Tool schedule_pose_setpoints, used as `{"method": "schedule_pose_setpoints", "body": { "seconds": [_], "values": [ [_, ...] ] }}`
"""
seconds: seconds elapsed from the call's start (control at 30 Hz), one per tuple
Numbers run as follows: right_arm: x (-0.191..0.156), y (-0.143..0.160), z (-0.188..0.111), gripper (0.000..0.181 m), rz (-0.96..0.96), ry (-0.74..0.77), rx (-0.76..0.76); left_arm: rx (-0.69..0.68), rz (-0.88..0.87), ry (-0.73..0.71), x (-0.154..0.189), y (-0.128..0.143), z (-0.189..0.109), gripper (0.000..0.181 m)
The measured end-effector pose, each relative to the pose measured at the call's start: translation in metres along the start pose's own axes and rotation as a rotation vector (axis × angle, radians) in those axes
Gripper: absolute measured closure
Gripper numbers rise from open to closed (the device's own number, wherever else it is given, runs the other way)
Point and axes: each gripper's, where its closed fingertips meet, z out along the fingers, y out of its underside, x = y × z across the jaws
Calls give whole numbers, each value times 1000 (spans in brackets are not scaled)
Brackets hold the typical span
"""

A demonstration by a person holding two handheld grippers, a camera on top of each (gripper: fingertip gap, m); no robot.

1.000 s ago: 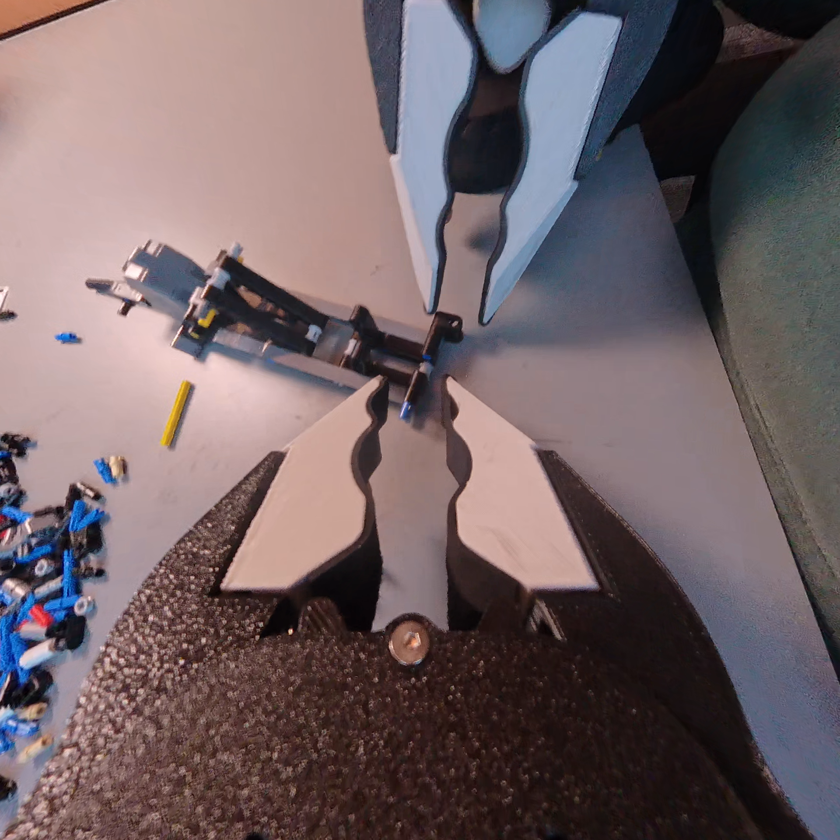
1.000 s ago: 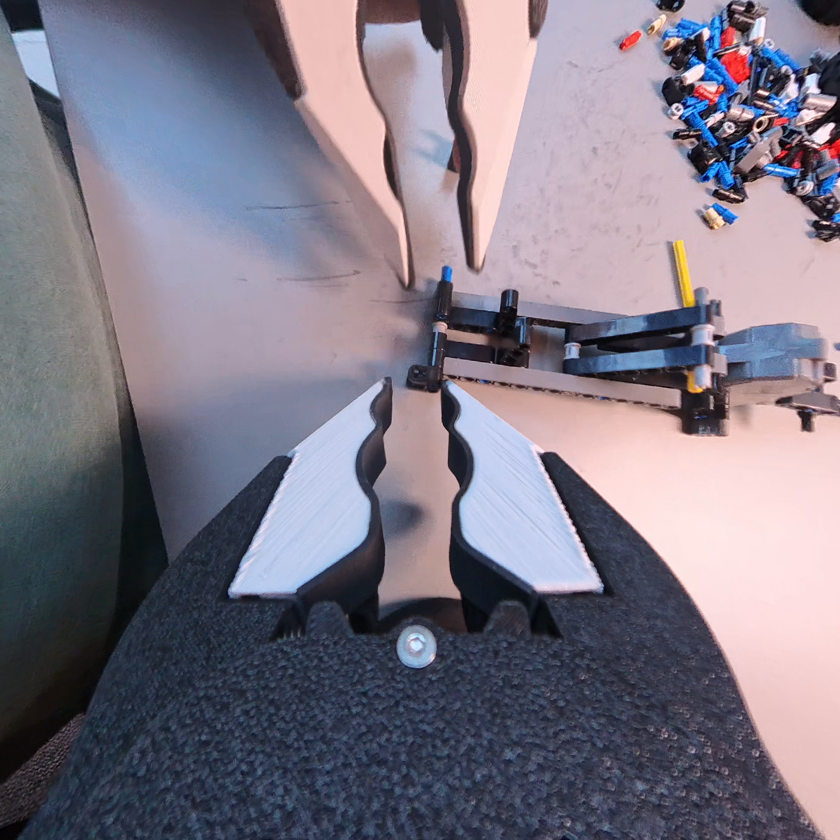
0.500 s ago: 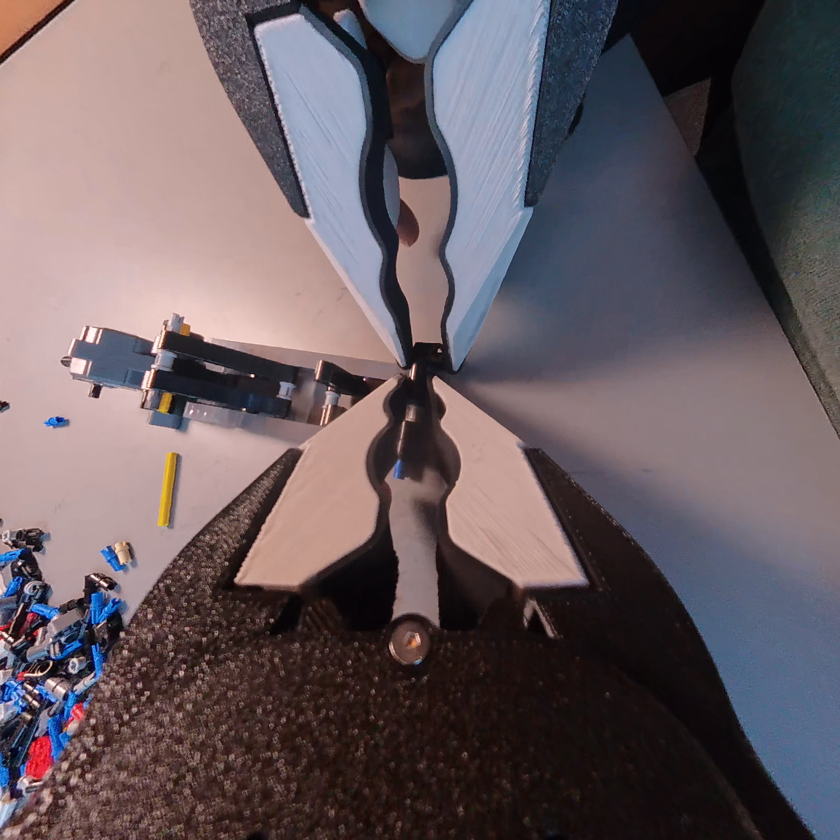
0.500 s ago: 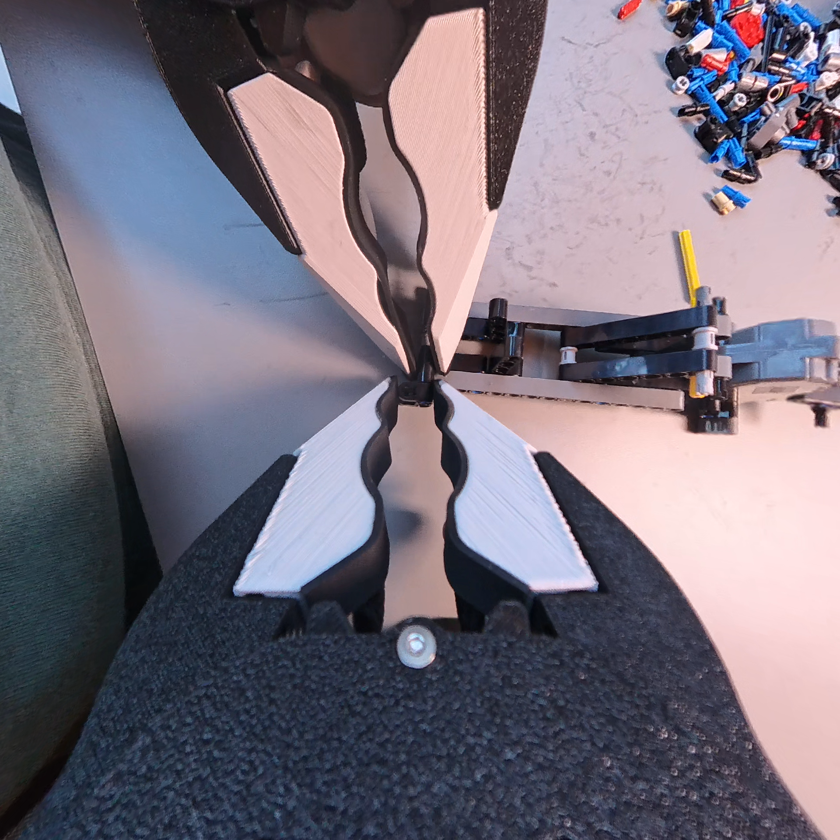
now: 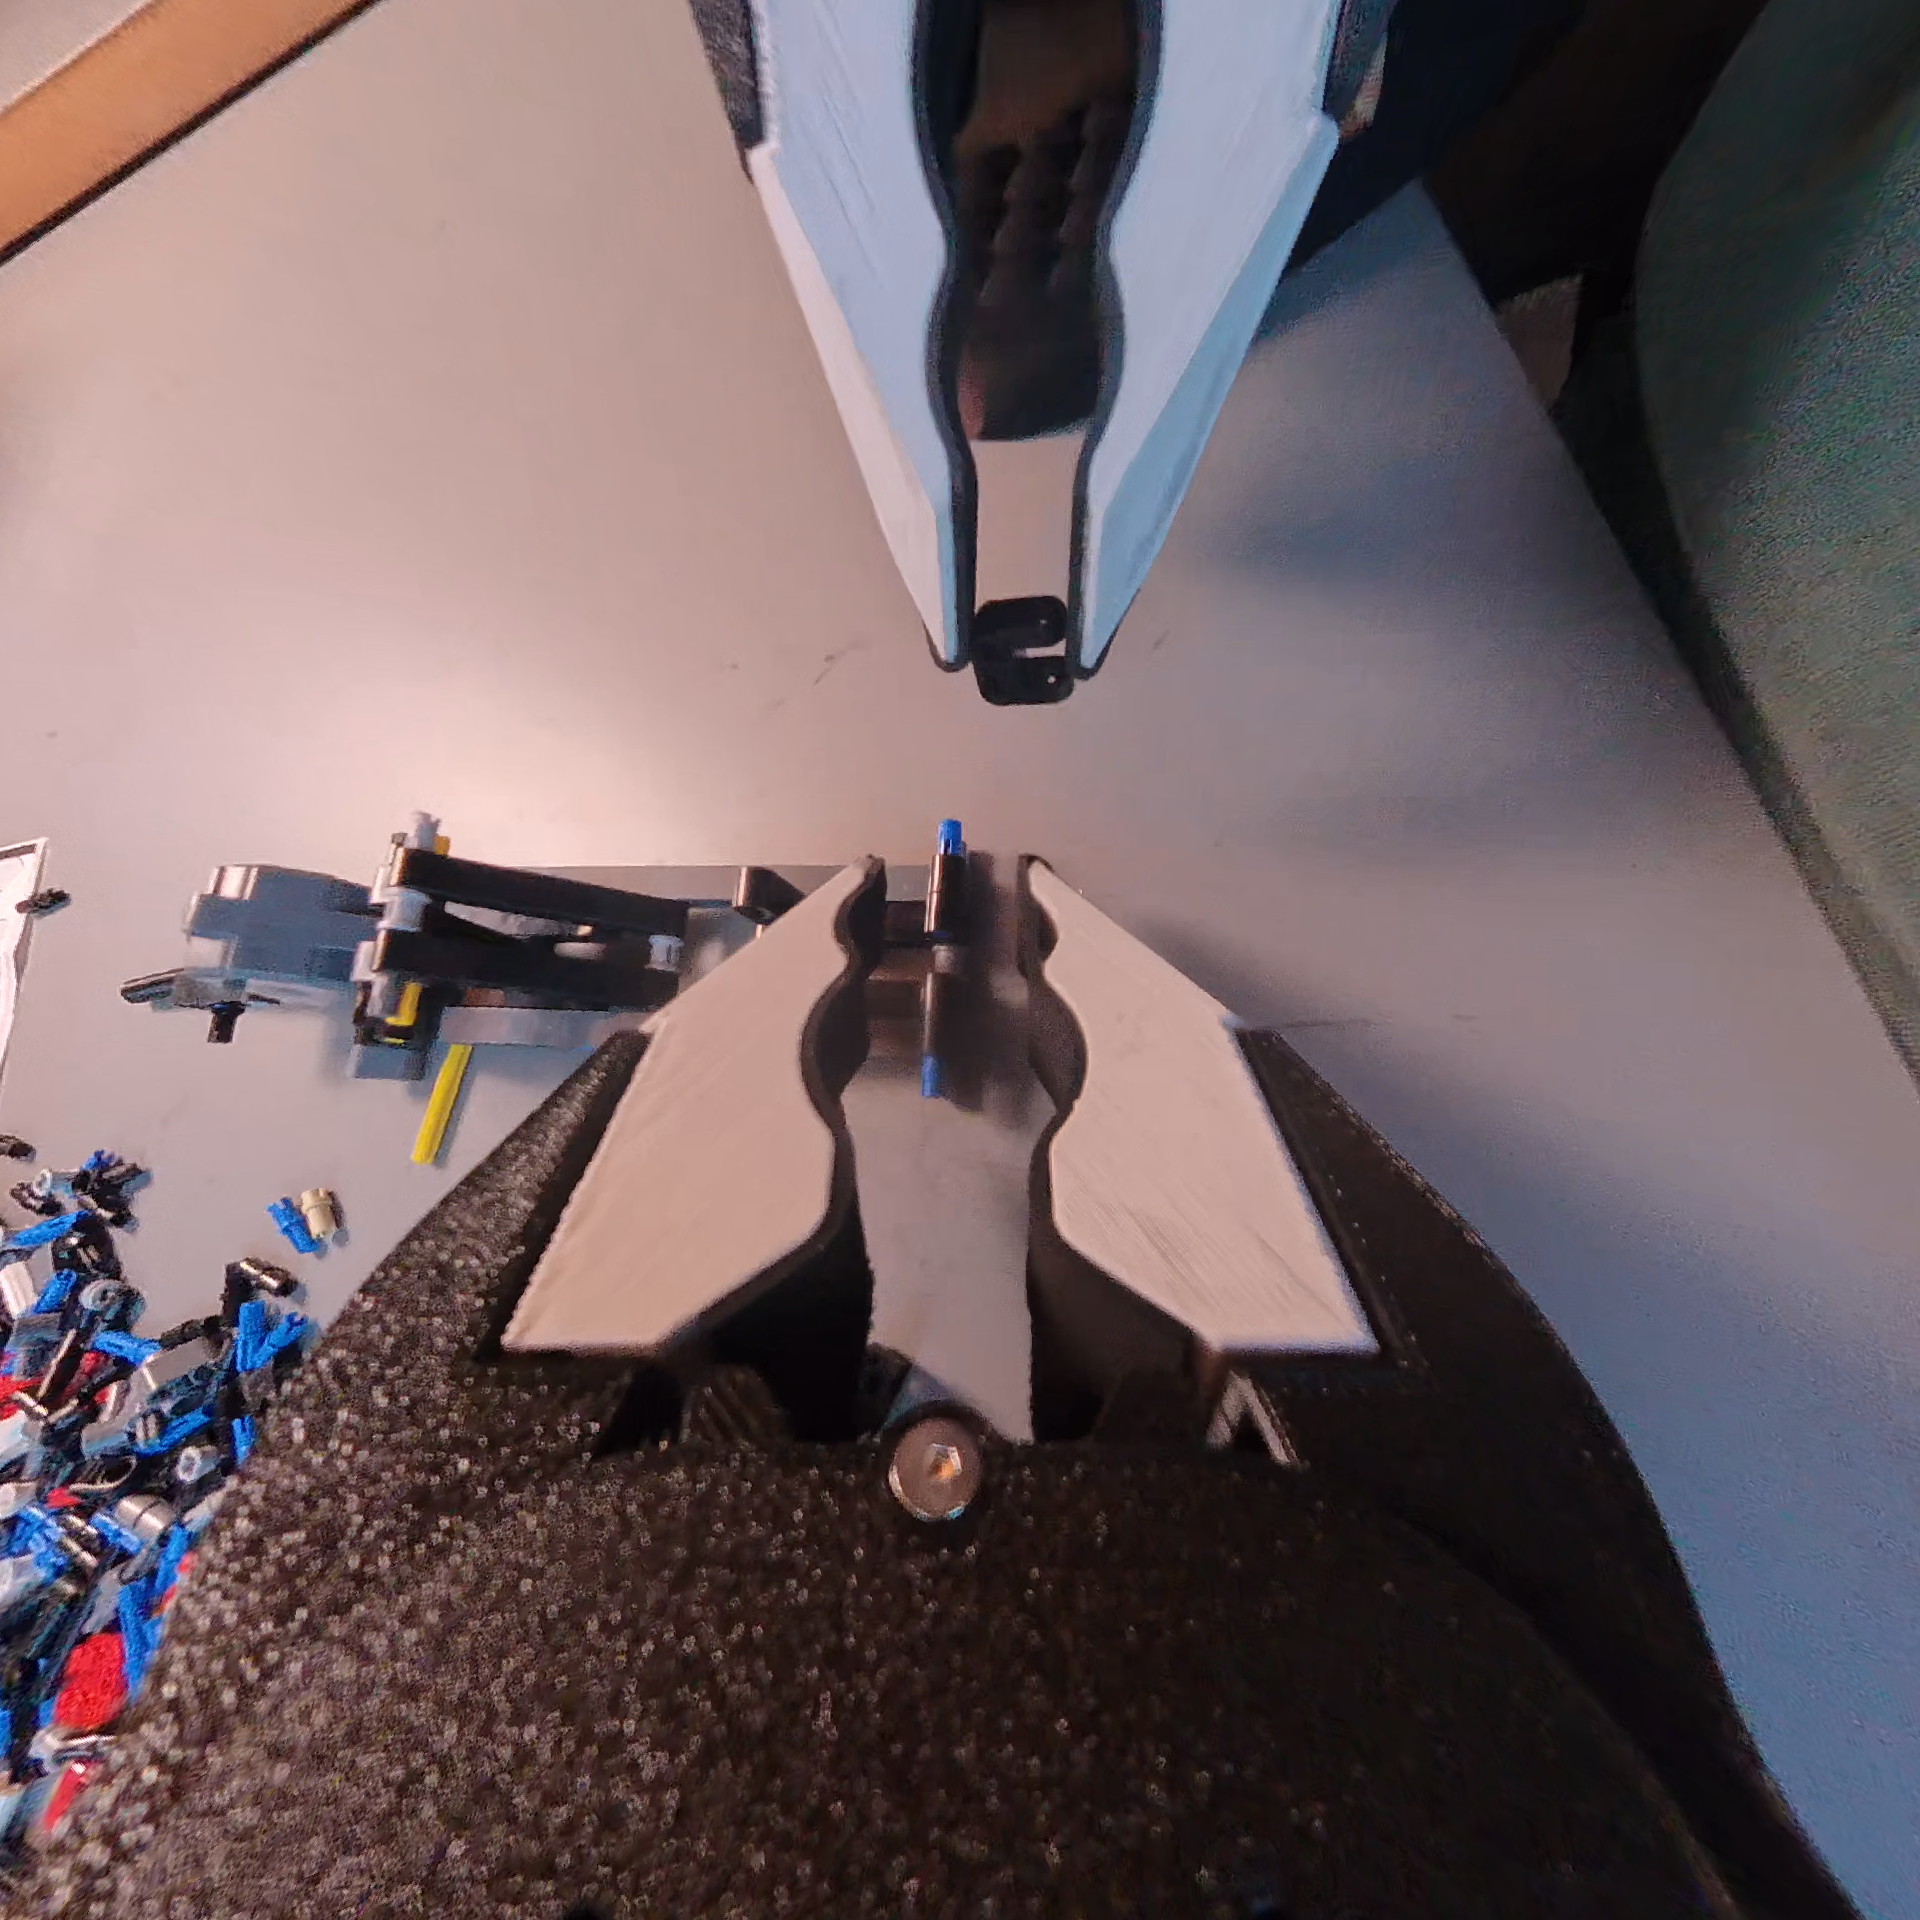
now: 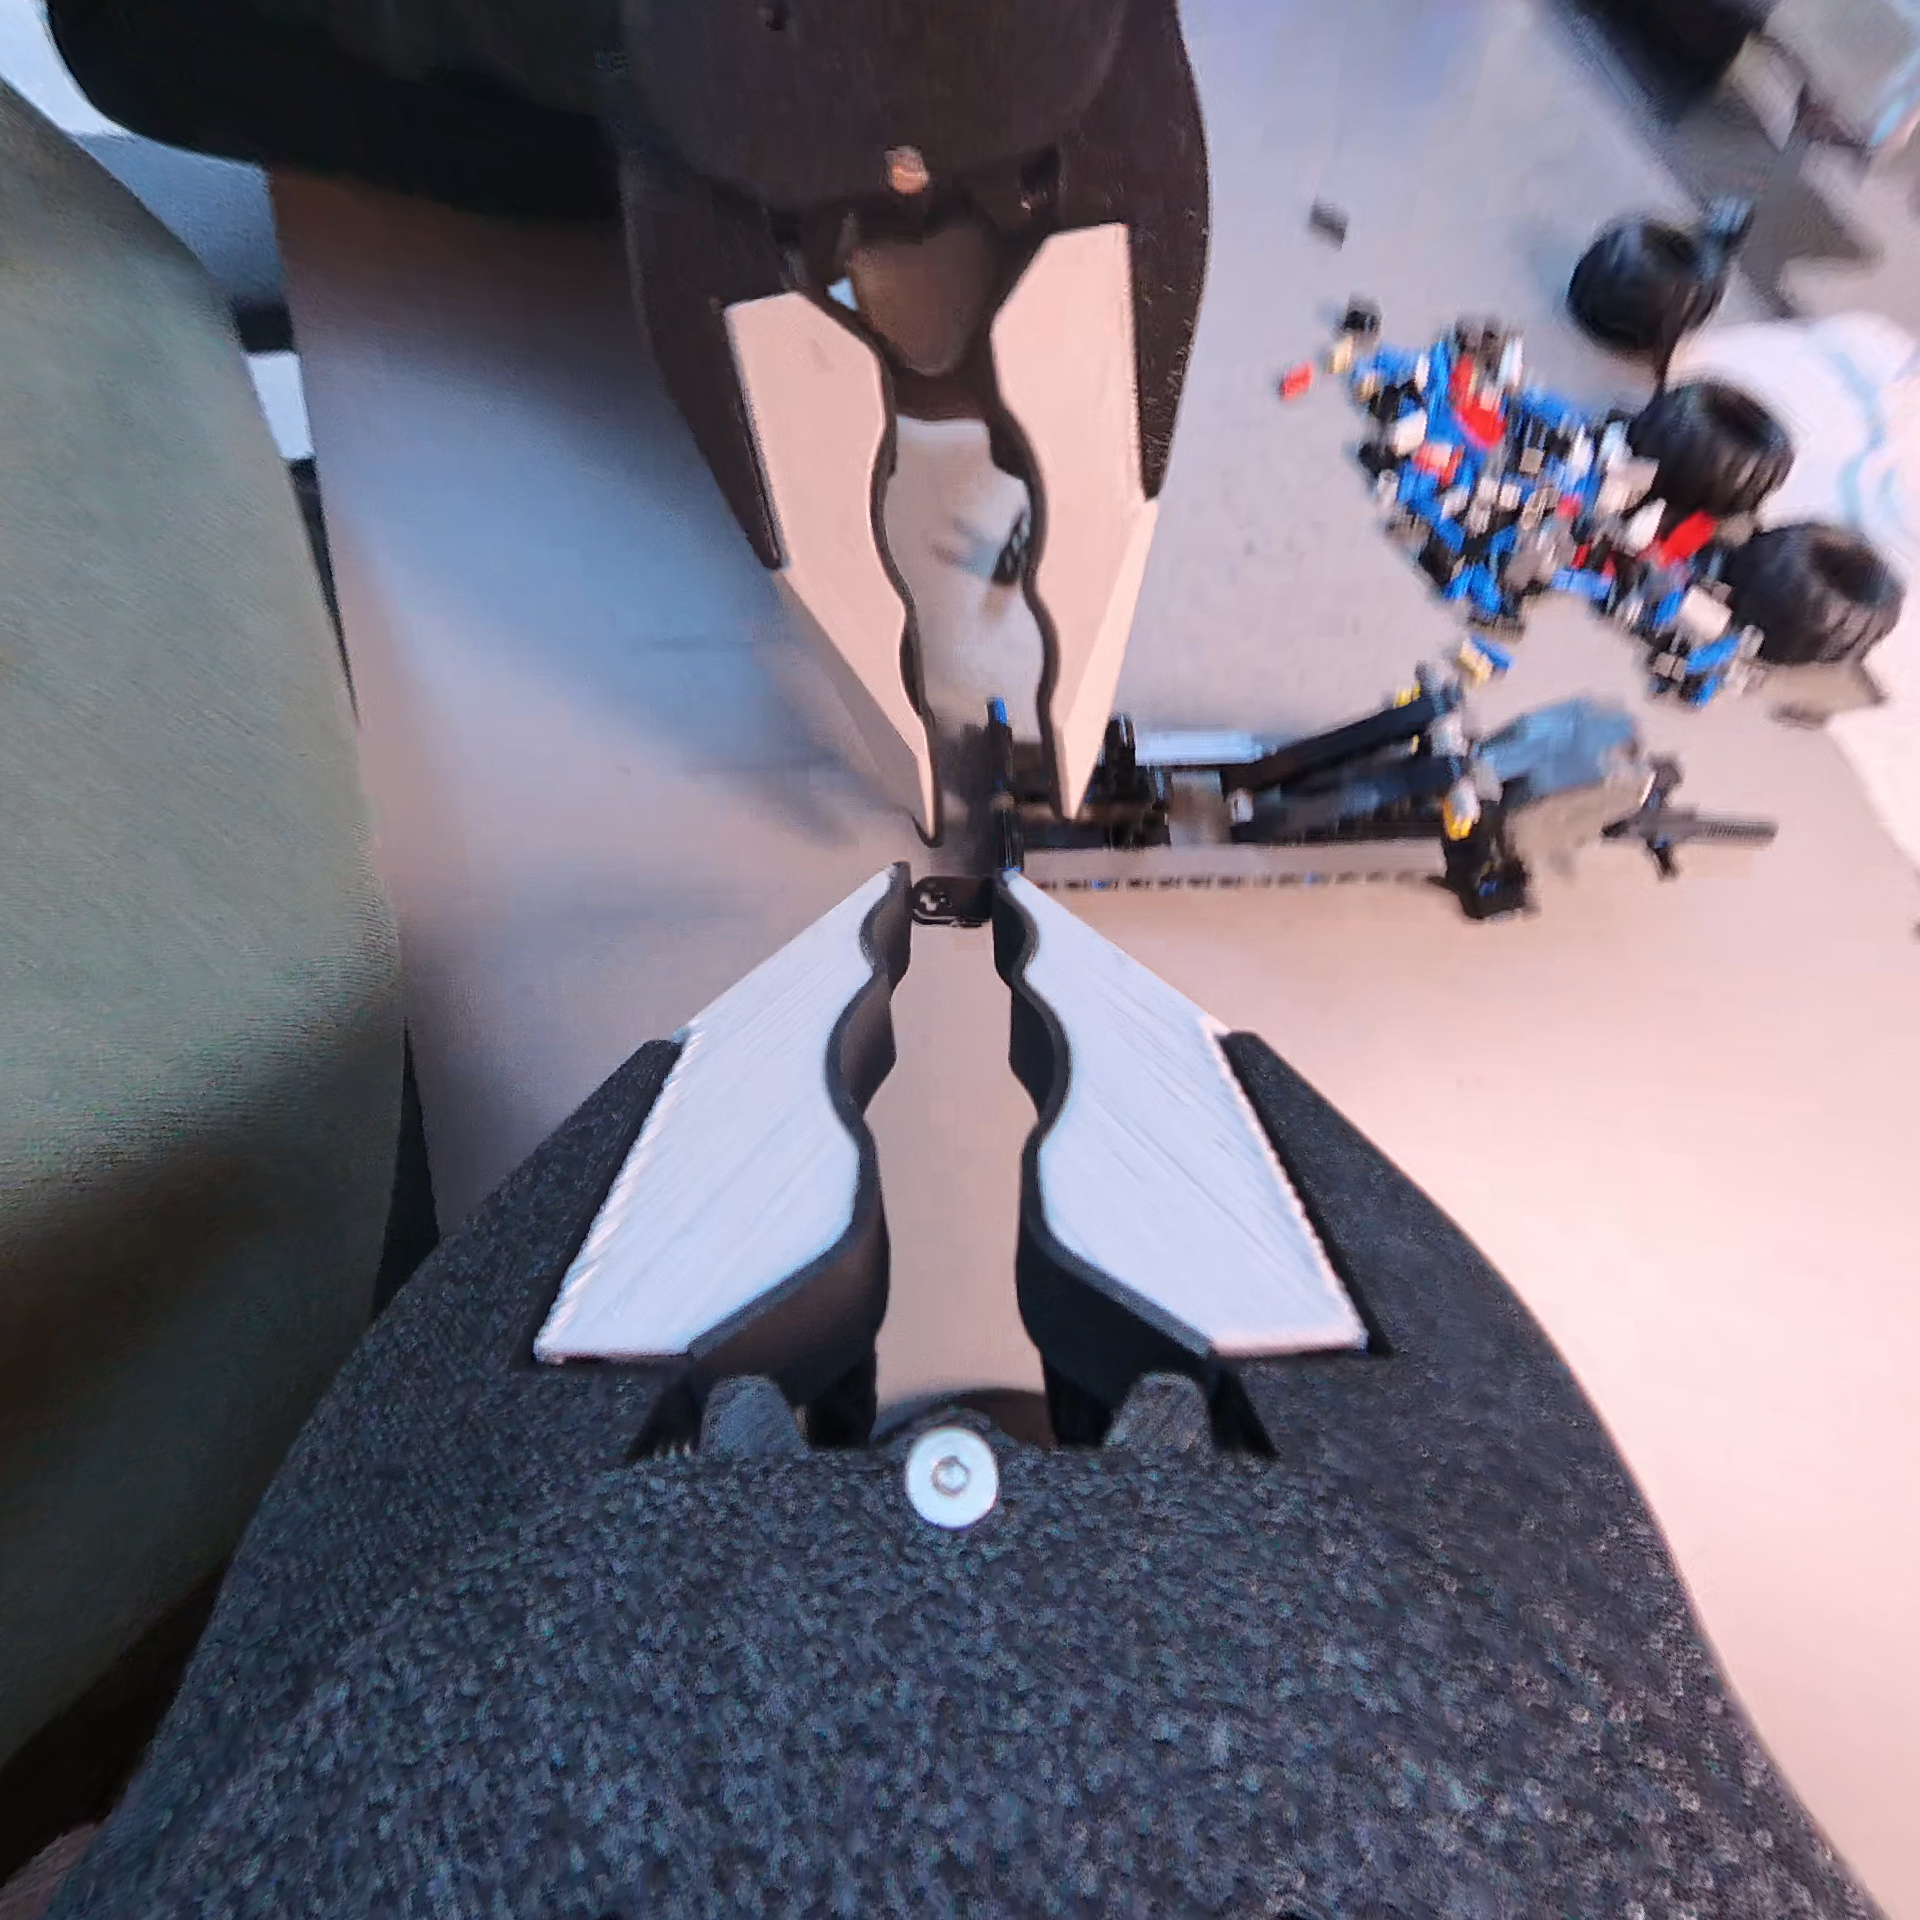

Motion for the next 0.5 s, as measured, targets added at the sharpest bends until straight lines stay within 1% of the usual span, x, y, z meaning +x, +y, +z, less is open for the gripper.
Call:
{"method": "schedule_pose_setpoints", "body": {
  "seconds": [0.03,0.1,0.27,0.4,0.47,0.5],
  "values": [
    [-3,-6,-1,167,-42,0,44,28,-24,8,0,-4,-7,153],
    [-7,-13,0,167,-91,8,96,98,-90,42,4,-12,-22,153],
    [-14,-38,-4,167,-205,28,245,304,-364,207,18,-39,-46,156],
    [-18,-56,-7,167,-292,54,313,379,-466,304,22,-51,-56,155],
    [-19,-60,-8,167,-334,63,324,405,-488,352,25,-54,-61,162],
    [-22,-63,-9,167,-357,54,335,416,-497,378,27,-56,-64,162]
  ]
}}
